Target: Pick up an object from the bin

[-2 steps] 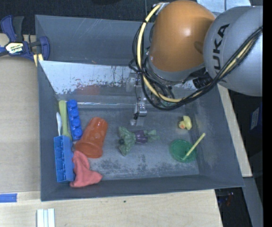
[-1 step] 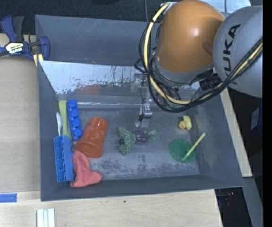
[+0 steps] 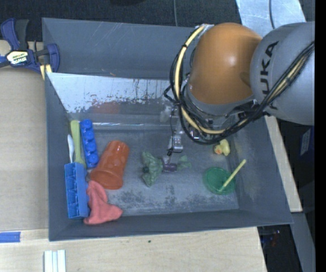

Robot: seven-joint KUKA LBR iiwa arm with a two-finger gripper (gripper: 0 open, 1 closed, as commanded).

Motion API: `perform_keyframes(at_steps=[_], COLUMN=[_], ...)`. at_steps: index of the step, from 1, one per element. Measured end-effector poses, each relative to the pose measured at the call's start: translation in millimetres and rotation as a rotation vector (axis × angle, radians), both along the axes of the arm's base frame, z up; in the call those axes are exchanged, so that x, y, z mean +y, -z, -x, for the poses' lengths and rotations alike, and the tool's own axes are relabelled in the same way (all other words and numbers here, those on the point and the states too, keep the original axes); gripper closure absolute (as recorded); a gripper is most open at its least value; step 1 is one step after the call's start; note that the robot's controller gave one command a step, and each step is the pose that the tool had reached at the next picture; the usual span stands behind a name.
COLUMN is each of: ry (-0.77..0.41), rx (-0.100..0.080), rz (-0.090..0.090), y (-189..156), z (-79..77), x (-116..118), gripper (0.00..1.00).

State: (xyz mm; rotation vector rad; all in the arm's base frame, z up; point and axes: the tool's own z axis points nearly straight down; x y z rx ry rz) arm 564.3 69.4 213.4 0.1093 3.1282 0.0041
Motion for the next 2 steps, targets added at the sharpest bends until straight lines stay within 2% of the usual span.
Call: perform_keyframes(at_steps=[1, 2], ry=[0.04, 0.033], rx=[0.003, -0.003], rz=[-0.001, -0.001], y=[9, 14], z=[30.8, 30.0], x=[-2, -48], gripper=[0.0, 0.0])
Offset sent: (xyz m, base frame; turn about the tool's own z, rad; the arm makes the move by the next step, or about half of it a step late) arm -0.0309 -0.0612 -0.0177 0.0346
